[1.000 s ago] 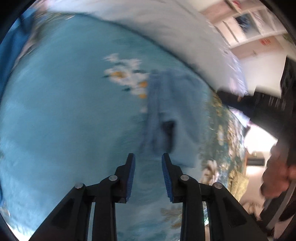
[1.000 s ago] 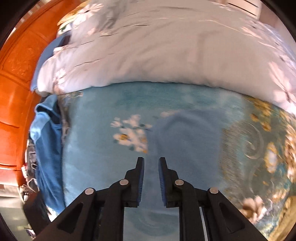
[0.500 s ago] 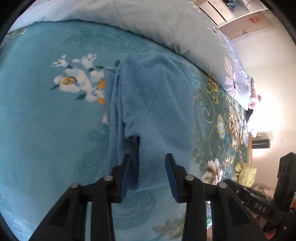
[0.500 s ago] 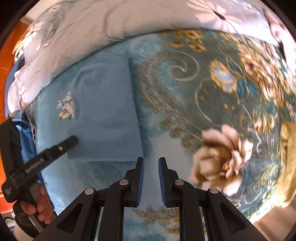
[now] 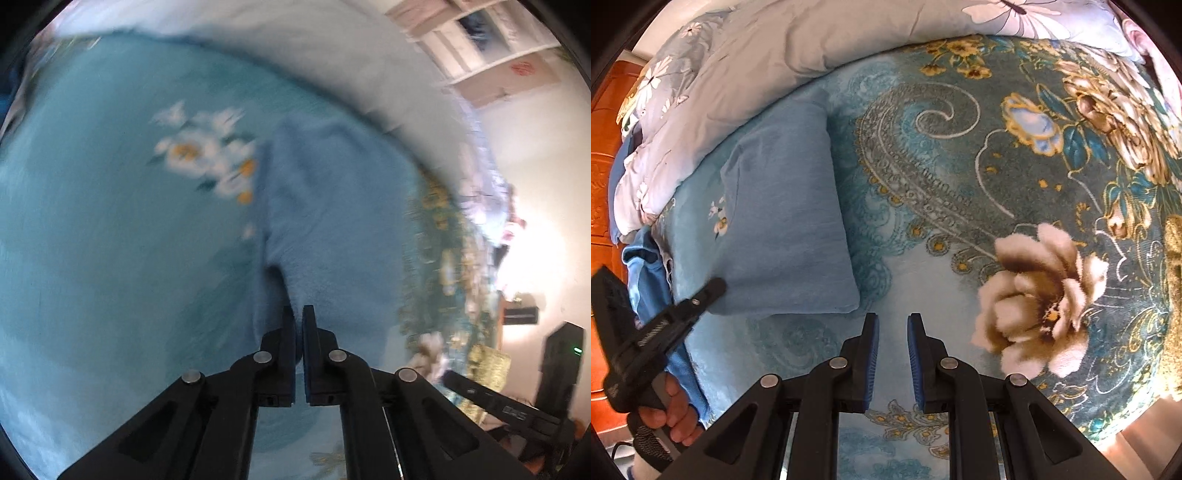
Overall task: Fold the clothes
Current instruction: 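Grasp the sweater edge with the left tool and fold it over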
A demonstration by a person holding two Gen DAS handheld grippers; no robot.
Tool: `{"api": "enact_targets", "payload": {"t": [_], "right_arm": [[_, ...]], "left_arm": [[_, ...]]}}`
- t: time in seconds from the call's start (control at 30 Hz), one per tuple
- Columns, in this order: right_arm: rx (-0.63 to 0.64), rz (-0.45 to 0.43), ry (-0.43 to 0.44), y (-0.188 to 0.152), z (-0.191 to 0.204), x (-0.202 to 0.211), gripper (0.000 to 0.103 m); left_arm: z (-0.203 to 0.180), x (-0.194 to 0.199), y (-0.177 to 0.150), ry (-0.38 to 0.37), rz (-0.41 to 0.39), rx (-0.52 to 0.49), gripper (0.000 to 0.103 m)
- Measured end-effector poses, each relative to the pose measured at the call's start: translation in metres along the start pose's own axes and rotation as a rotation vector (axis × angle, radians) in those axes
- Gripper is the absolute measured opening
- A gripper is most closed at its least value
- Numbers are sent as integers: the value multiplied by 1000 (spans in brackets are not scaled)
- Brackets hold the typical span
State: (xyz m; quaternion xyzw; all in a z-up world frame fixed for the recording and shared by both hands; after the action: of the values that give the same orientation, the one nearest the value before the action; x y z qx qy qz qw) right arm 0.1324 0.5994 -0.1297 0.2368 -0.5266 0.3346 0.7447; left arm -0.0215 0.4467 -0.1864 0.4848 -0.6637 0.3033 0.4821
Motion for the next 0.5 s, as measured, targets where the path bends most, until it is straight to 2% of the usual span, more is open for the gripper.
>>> {"api": "enact_targets", "payload": {"t": [0.13, 0.23, 0.33, 0.37, 0.4, 0.43, 0.47, 0.5], "right_arm": [[-5, 13, 26, -5, 2, -11, 18], [-17, 18, 62, -6, 3, -21, 18], [-18, 19, 97, -5, 8, -29, 18], [-16, 18, 107, -4, 10, -32, 25], [-12, 16, 116, -3, 11, -35, 31], [-8, 11, 121, -2, 13, -37, 42], [1, 5, 130, 0, 15, -39, 46], [9, 2, 138, 1, 17, -41, 47]], "left_arm": [[8, -22, 1, 35, 36, 30, 3], [4, -26, 5, 46, 47, 1, 4], [-3, -20, 7, 11, 58, -32, 5], [-5, -16, 7, -5, 64, -41, 5], [-6, -13, 7, -18, 68, -50, 11], [-8, -9, 9, -27, 61, -65, 28], [-10, -4, 11, -35, 49, -83, 39], [-11, 1, 14, -42, 36, -102, 59]]}}
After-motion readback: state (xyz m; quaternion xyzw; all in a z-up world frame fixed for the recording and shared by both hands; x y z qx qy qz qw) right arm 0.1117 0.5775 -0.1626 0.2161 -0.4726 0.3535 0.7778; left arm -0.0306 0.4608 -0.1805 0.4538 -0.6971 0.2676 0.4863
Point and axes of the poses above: each gripper's, at about its wrist camera, not at the fingertips, and x roughly against the way its jaws point, z to its left, y to its top, the point moved 7 cm from there along -x, roughly the way its jaws point, and after that the axes turned 10 degrees about y, right-handed, at the moved point
